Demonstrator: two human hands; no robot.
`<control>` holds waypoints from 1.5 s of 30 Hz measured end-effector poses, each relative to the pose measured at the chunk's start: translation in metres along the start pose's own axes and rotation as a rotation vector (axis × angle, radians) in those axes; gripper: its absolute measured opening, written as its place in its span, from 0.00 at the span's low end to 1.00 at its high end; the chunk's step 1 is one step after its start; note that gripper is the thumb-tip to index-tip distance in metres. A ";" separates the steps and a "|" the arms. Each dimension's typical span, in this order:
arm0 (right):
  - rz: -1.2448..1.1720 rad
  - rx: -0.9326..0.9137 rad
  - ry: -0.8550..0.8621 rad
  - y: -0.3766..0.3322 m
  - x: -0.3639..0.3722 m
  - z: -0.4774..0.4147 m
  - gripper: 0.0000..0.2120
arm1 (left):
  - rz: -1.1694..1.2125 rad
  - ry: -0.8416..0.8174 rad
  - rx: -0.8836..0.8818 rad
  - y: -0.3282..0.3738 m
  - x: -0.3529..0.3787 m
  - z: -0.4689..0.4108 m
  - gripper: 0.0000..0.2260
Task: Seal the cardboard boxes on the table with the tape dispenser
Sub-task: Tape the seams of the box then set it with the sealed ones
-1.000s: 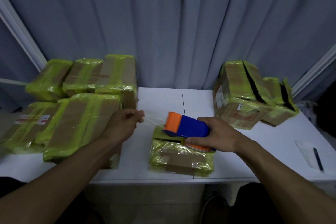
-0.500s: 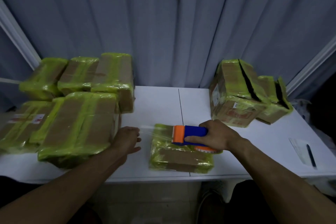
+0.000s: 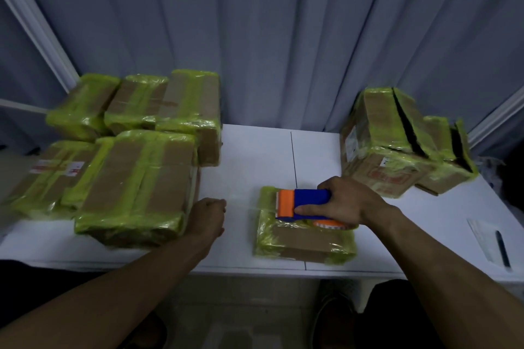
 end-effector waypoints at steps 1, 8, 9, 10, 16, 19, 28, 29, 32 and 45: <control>0.018 0.004 -0.010 -0.001 0.002 -0.001 0.34 | -0.019 -0.007 -0.024 -0.006 0.001 -0.001 0.06; 0.101 0.026 -0.044 -0.008 0.009 -0.009 0.38 | -0.178 -0.092 -0.124 -0.033 0.006 -0.013 0.08; 0.109 0.031 -0.045 -0.008 0.009 -0.010 0.38 | -0.198 -0.109 -0.135 -0.035 0.007 -0.017 0.09; 0.118 0.034 -0.045 -0.009 0.010 -0.011 0.38 | -0.222 -0.129 -0.149 -0.037 0.007 -0.020 0.10; 0.180 0.041 -0.048 -0.013 0.014 -0.015 0.40 | -0.362 -0.207 -0.129 -0.041 0.016 -0.034 0.17; 0.199 0.042 -0.036 -0.013 0.016 -0.016 0.39 | -0.424 -0.211 -0.056 -0.046 0.025 -0.036 0.21; 0.176 0.056 -0.050 -0.011 0.016 -0.018 0.39 | -0.472 -0.205 0.201 -0.050 0.032 -0.040 0.10; 0.174 0.058 -0.050 -0.011 0.016 -0.018 0.39 | -0.378 -0.236 0.172 -0.049 0.035 -0.034 0.09; 0.192 0.056 -0.043 -0.012 0.017 -0.017 0.38 | -0.122 -0.350 -0.076 -0.047 0.047 -0.015 0.16; 0.071 0.051 -0.054 -0.007 0.009 -0.015 0.26 | -0.335 -0.592 0.325 -0.031 0.035 -0.024 0.34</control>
Point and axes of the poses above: each hand's wrist, its own z-axis away from the middle knuckle, its own x-axis out of the palm, y = z × x, the point moved 1 cm from there along -z, towards the middle knuckle
